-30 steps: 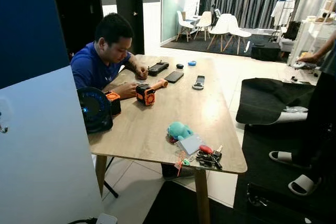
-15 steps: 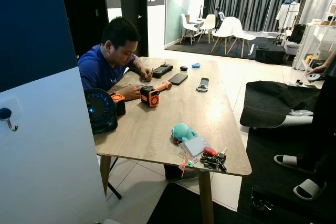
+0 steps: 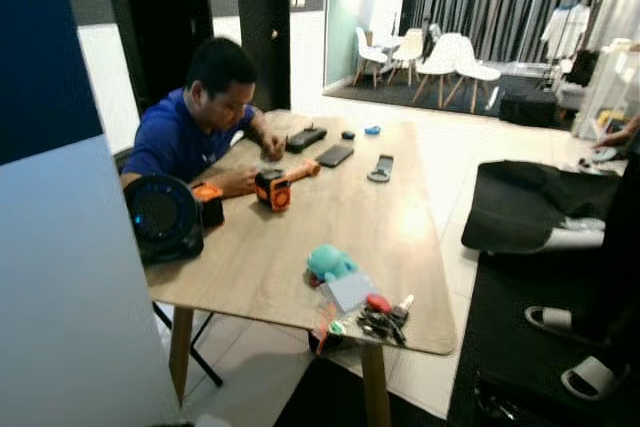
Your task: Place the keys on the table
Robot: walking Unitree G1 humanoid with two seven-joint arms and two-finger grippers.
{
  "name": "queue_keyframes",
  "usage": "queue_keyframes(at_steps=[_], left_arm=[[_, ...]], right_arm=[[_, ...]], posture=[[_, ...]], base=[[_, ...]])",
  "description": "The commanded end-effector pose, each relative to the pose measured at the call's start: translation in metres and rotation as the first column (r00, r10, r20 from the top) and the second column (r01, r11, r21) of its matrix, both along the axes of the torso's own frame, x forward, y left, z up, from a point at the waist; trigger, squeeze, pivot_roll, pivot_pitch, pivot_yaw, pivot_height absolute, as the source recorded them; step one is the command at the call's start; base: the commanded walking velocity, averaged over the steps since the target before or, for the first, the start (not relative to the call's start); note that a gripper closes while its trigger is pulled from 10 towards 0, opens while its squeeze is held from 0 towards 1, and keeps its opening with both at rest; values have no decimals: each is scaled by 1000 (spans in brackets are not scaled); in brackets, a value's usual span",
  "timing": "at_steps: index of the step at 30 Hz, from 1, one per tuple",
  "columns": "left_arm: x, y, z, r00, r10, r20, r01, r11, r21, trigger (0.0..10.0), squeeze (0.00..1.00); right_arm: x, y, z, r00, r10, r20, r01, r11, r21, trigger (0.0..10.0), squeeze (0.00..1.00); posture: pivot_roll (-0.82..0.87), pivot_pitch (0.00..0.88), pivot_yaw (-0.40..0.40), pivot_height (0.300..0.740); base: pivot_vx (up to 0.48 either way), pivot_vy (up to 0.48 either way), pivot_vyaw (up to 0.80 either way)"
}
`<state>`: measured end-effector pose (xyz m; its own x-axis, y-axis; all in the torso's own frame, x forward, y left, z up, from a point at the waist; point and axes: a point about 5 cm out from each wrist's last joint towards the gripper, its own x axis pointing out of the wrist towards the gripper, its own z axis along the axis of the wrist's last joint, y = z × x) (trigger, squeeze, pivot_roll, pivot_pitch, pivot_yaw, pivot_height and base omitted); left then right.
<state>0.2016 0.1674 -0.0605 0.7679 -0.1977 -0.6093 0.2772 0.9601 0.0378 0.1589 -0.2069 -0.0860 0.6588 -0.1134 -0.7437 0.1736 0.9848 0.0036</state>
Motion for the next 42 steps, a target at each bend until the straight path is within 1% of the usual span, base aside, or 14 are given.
queue_keyframes(at_steps=[1,10,17,18,21,34,36,37,39,40,41,42], left_arm=[[-5,6,-3,999,-15,-30,15,1000,24,10000,0],[-4,5,-3,999,-34,-29,35,999,31,10000,0],[-3,4,-3,999,-44,-30,45,998,35,10000,0],[-3,5,-3,999,-25,-34,26,999,29,10000,0],[-3,6,-3,999,-9,-36,10,1000,24,10000,0],[-2,6,-2,999,-13,-29,13,1000,24,10000,0],[-2,6,-2,999,-24,-24,25,999,25,10000,0],[-2,6,-2,999,-24,-24,25,999,25,10000,0],[-1,5,0,999,-39,-14,39,999,19,10000,0],[-1,5,0,999,-39,-14,39,999,19,10000,0],[0,4,2,998,-63,4,63,998,10,10000,0],[0,3,4,996,-86,20,86,996,-11,10000,0]], right_arm=[[-4,1,-2,1000,-8,-17,8,1000,8,10000,0],[-6,2,-3,1000,-7,-20,7,1000,8,10000,0],[-6,2,-3,1000,-1,-22,1,1000,6,10000,0],[-6,2,-3,1000,0,-22,0,1000,5,10000,0],[-6,2,-3,1000,1,-20,-1,1000,4,10000,0],[-5,2,-3,1000,2,-21,-2,1000,0,10000,0],[-4,-5,-1,999,-36,-8,36,999,-13,10000,0],[-4,-5,-1,999,-36,-8,36,999,-13,10000,0],[-3,-15,2,997,-82,13,83,996,-40,10000,0],[-3,-15,2,997,-82,13,83,996,-40,10000,0],[-3,-29,6,992,-122,38,125,988,-89,10000,0],[-3,-45,11,982,-175,65,183,972,-146,10000,0]], posture=[[41,10,12,740],[38,12,14,740],[39,14,16,740],[38,15,16,740],[39,17,16,740],[44,23,14,740],[43,21,17,740],[43,21,17,740],[42,20,18,740],[42,20,18,740],[41,22,20,740],[42,22,19,740]], base=[[0,0,0],[0,0,0],[0,-480,0],[0,0,0],[0,0,0],[0,0,0],[0,0,0],[0,0,0],[0,0,0],[0,0,0],[0,0,0],[0,0,0]])
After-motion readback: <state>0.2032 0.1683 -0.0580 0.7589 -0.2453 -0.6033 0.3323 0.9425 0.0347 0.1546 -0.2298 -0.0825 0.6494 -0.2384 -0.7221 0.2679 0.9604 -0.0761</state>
